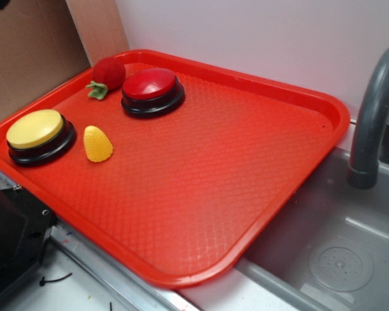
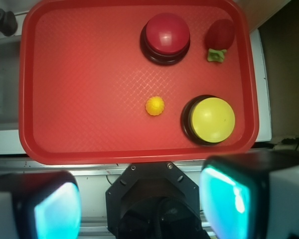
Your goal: Push the red button.
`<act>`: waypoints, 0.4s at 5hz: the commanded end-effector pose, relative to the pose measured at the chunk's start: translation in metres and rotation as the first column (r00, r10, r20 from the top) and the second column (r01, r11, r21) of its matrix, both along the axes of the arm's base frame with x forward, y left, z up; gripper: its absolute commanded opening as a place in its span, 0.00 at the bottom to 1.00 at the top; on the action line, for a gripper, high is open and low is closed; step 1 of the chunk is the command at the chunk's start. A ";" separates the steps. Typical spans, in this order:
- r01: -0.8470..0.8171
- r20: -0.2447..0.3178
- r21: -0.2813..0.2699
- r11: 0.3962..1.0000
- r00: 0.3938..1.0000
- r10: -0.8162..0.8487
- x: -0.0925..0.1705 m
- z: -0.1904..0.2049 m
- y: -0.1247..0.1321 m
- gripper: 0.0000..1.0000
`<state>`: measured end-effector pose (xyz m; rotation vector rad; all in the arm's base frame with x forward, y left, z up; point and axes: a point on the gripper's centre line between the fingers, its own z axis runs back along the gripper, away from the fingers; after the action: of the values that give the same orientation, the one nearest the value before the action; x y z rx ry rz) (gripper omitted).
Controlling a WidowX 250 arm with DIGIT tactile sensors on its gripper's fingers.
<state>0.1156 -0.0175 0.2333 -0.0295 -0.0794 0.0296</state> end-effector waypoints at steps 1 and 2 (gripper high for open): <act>0.000 0.000 0.000 1.000 1.000 0.000 0.000 0.000 0.000 1.00; -0.085 0.002 0.051 0.995 0.996 0.085 0.050 -0.042 0.032 1.00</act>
<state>0.1648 0.0127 0.1841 0.0243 -0.0492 0.1154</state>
